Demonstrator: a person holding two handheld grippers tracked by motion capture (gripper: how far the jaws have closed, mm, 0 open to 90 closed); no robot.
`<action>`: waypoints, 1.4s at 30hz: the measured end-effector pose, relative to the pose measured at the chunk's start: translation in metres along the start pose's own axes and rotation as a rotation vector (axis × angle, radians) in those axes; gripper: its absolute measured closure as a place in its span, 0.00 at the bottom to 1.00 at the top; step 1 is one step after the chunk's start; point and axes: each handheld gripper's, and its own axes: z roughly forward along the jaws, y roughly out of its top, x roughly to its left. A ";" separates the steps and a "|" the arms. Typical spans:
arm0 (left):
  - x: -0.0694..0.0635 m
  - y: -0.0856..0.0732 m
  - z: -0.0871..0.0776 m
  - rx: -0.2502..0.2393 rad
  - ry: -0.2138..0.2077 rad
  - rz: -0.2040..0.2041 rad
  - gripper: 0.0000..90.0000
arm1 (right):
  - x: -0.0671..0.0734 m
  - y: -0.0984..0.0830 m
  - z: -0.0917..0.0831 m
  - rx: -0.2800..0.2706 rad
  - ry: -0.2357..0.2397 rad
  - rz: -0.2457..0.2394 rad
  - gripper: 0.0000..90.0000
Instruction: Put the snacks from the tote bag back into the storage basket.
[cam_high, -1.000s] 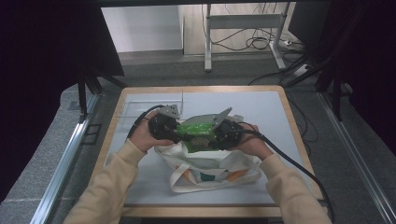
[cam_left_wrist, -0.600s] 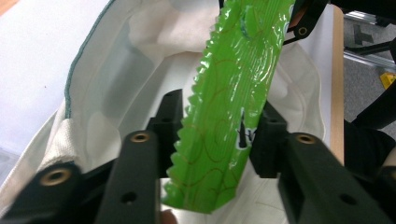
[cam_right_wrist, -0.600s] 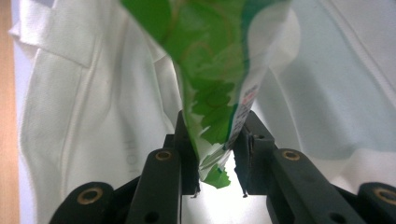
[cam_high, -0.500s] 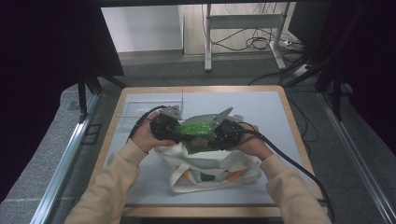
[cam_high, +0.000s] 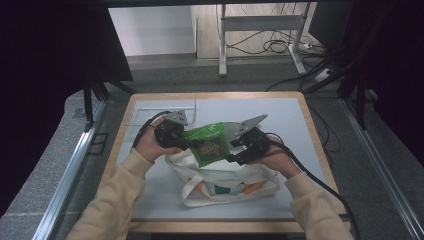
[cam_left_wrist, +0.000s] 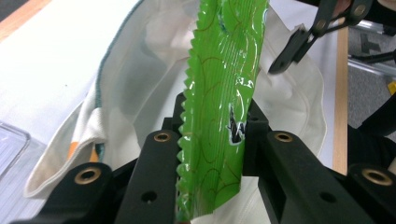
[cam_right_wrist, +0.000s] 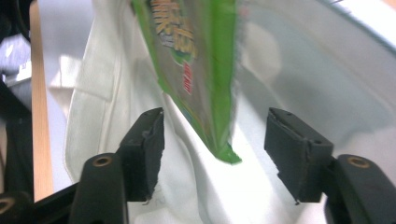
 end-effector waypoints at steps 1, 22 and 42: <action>0.000 0.000 -0.001 -0.005 0.000 -0.002 0.83 | 0.000 -0.002 -0.004 -0.017 -0.006 0.018 0.40; 0.003 0.006 -0.016 -0.016 0.029 -0.031 0.83 | 0.005 -0.029 -0.023 -0.051 -0.069 0.107 0.31; 0.010 0.011 -0.047 -0.059 0.064 -0.042 0.83 | 0.006 -0.035 -0.024 -0.036 -0.067 0.118 0.31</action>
